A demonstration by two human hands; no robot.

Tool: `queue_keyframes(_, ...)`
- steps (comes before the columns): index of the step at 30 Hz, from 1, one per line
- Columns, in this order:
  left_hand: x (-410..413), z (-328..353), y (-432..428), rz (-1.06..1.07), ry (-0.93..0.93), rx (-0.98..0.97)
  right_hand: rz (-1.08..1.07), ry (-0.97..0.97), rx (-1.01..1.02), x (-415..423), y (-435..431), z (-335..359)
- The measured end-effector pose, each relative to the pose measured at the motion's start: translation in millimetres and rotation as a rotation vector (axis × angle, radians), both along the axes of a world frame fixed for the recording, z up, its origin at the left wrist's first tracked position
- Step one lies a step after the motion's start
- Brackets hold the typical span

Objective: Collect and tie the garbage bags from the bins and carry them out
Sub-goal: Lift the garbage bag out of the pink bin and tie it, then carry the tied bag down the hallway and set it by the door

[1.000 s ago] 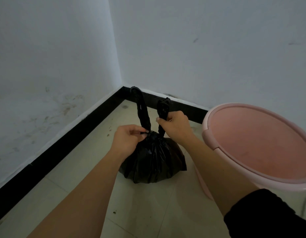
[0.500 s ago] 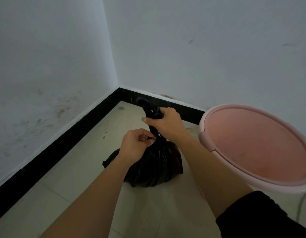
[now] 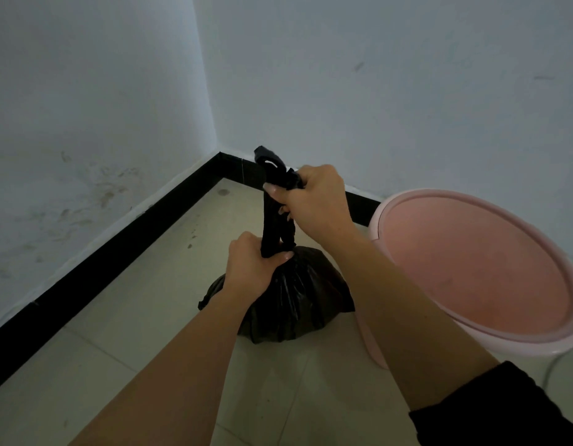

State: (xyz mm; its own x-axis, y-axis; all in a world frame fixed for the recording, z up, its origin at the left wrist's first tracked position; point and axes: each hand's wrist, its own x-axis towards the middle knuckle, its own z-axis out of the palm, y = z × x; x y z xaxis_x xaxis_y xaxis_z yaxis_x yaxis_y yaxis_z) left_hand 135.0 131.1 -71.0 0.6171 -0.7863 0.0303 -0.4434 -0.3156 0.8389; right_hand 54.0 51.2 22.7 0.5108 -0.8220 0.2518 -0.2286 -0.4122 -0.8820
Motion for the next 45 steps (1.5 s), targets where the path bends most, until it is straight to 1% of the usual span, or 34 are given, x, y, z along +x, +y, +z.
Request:
queue_keyframes(3,4.5,0.0,3.7,-0.017,0.004,0.013,0.010,-0.025,0.087,1.3,-1.3,3.5)
queue_keyframes(6,16.5,11.6,19.1,-0.114,-0.066,0.127,0.157,0.090,0.142,6.4,3.7,12.1)
queue_keyframes(8,28.2,30.1,36.5,-0.152,-0.178,0.224,0.221,0.158,0.133,12.6,8.5,25.2)
queue_keyframes(10,37.3,54.1,58.9,-0.126,-0.308,0.339,0.268,0.195,0.137,19.9,16.2,43.0)
queue_keyframes(13,46.5,101.0,94.6,0.013,-0.436,0.442,0.358,0.288,0.151,29.4,32.0,85.8)
queue_keyframes(15,47.3,138.6,114.1,0.083,-0.479,0.536,0.422,0.325,0.174,32.3,44.1,122.7)
queue_keyframes(18,44.9,205.4,132.3,0.084,-0.504,0.714,0.482,0.338,0.184,38.4,59.5,188.5)
queue_keyframes(22,24.7,325.0,170.0,0.184,-0.419,0.845,0.603,0.424,0.139,44.4,89.8,313.3)
queue_keyframes(23,19.1,345.2,175.8,0.204,-0.402,0.863,0.622,0.429,0.129,44.8,95.8,334.7)
queue_keyframes(27,-20.5,469.3,220.5,0.375,-0.332,0.892,0.789,0.445,0.059,36.7,139.8,467.2)
queue_keyframes(31,-69.1,568.4,269.2,0.586,-0.311,0.893,0.955,0.412,-0.033,18.4,191.5,576.6)
queue_keyframes(35,-118.8,635.6,318.3,0.785,-0.305,0.883,1.074,0.352,-0.109,-0.3,243.4,650.9)
queue_keyframes(39,-179.8,695.6,386.1,0.997,-0.299,0.878,1.258,0.300,-0.164,-32.8,315.5,718.5)
queue_keyframes(42,-229.4,722.5,445.8,1.134,-0.261,0.894,1.379,0.260,-0.191,-64.0,381.4,746.1)
queue_keyframes(45,-278.7,733.9,512.8,1.252,-0.198,0.902,1.473,0.265,-0.196,-98.9,452.1,757.6)
